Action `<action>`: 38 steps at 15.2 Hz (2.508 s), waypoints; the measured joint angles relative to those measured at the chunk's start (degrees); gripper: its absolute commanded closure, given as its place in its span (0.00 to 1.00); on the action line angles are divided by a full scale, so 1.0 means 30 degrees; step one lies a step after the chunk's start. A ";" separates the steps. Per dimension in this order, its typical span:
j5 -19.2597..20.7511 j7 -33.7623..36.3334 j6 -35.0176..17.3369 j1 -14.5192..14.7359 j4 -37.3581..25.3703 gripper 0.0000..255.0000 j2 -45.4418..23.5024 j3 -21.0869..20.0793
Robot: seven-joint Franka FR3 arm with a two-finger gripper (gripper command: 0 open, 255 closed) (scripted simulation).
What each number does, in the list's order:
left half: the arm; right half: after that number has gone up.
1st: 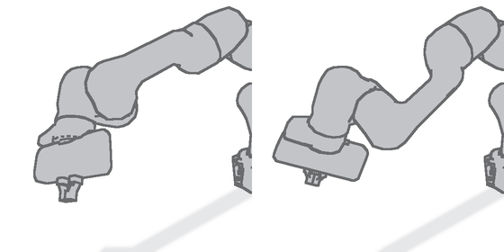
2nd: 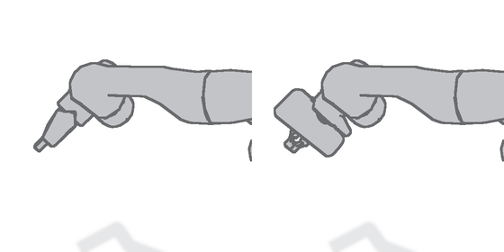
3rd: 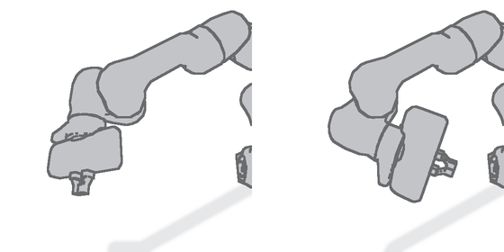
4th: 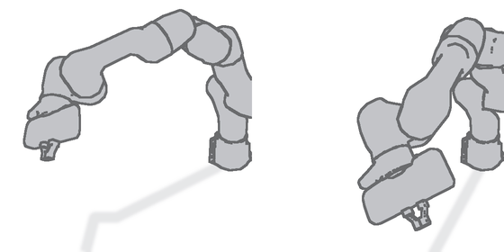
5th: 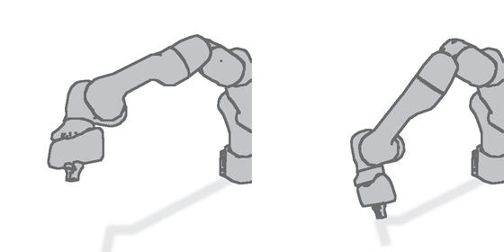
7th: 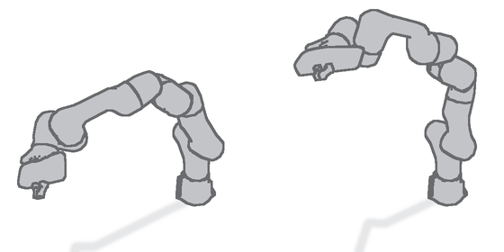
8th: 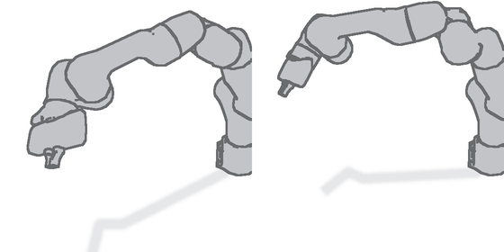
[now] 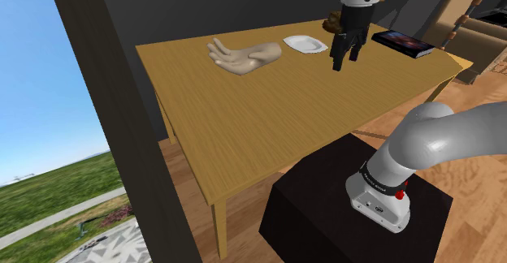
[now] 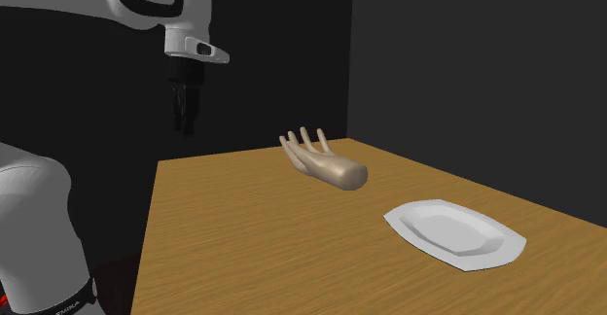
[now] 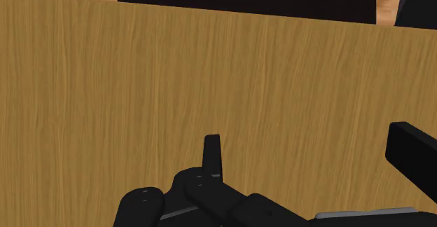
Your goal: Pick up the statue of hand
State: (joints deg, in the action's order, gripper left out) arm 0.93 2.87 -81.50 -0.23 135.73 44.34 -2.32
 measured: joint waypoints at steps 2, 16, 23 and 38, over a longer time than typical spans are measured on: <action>-0.0142 0.0316 -0.0182 -0.0047 -0.0147 0.00 -0.0356 -0.0138; -0.1630 0.7891 -0.3075 -0.1623 -0.7205 0.00 -1.0861 -0.1742; -0.1767 1.1456 -0.3046 -0.2001 -1.2341 0.00 -1.6102 -0.1657; -0.1910 1.4054 -0.4142 -0.2212 -1.6426 1.00 -2.1312 -0.1108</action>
State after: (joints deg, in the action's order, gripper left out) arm -4.80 45.03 -93.93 -6.86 86.45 -19.60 -5.64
